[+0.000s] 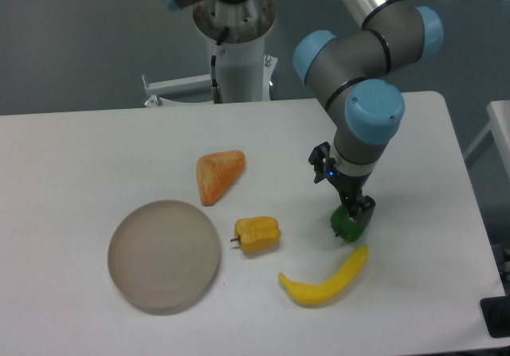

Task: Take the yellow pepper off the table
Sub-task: 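Lower the held green pepper and release it beside the banana, then move the open gripper over the yellow pepper and descend, then close the gripper around the yellow pepper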

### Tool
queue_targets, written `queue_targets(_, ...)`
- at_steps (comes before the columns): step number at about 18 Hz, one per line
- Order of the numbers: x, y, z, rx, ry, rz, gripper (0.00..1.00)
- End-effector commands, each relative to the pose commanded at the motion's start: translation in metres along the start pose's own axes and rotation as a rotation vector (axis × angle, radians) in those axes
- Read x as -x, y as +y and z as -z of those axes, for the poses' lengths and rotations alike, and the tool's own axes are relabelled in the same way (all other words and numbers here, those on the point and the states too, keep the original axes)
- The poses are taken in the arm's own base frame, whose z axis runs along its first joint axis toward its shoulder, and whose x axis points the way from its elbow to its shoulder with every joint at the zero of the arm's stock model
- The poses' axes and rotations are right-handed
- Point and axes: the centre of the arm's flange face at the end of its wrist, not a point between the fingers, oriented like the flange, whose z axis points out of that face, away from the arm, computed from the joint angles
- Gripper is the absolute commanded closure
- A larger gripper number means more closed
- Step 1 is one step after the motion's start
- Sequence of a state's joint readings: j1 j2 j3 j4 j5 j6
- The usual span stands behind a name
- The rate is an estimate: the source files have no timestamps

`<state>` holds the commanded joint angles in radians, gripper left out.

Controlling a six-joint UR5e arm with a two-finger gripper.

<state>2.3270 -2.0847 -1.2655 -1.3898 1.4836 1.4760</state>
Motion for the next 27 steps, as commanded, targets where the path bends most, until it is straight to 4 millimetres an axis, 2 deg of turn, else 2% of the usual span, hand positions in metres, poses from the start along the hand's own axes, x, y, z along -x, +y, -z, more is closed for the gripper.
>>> queue_targets(4, -0.001, -0.01, -0.002, -0.015, 0.003, 0.039, 0.0)
queue_targets(8, -0.011, -0.07, -0.03, -0.012, -0.01, 0.014, 0.0)
queue_targets(10, -0.02, -0.084, -0.042, -0.013, -0.008, -0.009, 0.0)
queue_targets(13, -0.024, -0.093, -0.053, -0.011, -0.005, -0.032, 0.0)
queue_targets(27, -0.037, -0.105, -0.107, 0.003, 0.046, -0.057, 0.0)
